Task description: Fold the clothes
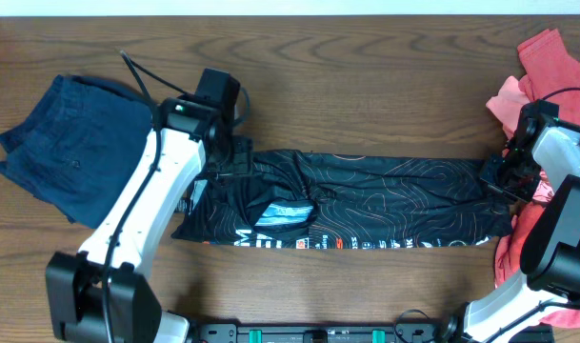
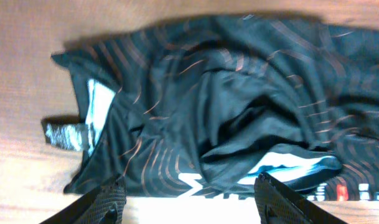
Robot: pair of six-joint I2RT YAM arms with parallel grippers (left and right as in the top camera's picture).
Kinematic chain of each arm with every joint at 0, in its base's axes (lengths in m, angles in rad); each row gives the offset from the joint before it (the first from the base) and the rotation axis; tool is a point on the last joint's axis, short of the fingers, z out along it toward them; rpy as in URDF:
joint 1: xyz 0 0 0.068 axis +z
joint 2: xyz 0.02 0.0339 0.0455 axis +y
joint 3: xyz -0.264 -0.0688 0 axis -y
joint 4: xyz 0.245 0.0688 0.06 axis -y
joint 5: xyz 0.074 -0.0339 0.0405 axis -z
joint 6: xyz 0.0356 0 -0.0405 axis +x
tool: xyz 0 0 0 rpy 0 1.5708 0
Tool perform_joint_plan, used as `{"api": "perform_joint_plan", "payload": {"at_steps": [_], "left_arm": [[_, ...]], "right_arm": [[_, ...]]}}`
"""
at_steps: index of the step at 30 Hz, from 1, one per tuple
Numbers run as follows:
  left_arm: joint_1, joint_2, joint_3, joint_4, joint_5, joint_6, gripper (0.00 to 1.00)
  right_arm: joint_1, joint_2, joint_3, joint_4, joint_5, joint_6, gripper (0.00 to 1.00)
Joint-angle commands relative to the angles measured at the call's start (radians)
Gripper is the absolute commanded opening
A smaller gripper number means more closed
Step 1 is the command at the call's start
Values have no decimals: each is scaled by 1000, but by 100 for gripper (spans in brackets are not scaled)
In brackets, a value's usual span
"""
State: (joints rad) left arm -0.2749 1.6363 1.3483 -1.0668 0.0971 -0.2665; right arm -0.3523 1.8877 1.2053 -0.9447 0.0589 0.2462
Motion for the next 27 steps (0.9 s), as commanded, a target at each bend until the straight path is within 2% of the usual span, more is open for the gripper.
{"api": "perform_joint_plan", "payload": {"at_steps": [1,6,9,12,16,20,21,23,27], "left_arm": [[11,64,-16,-17,-12,-18,67],[13,158,-38,5,-13,-51,66],[22,212,-42,40,-13,-50,61],[37,253,-42,70,-13,-50,51],[63,290,-44,87,-32,-50,25],[85,313,-67,95,-35,-50,23],[89,313,-81,103,-35,-50,21],[96,313,-101,112,-37,-49,8],[133,302,-103,96,-55,-45,6]], "right_arm": [[21,-16,16,-8,-41,-8,23],[30,-16,16,-19,-37,-16,23],[30,-16,16,-20,-32,-16,24],[30,-16,16,-21,-32,-16,24],[30,-16,16,-22,-32,-19,23],[30,-16,16,-22,-29,-19,24],[30,-16,16,-22,-29,-19,23],[30,-16,16,-23,-29,-19,23],[30,-16,16,-24,-20,-19,24]]}}
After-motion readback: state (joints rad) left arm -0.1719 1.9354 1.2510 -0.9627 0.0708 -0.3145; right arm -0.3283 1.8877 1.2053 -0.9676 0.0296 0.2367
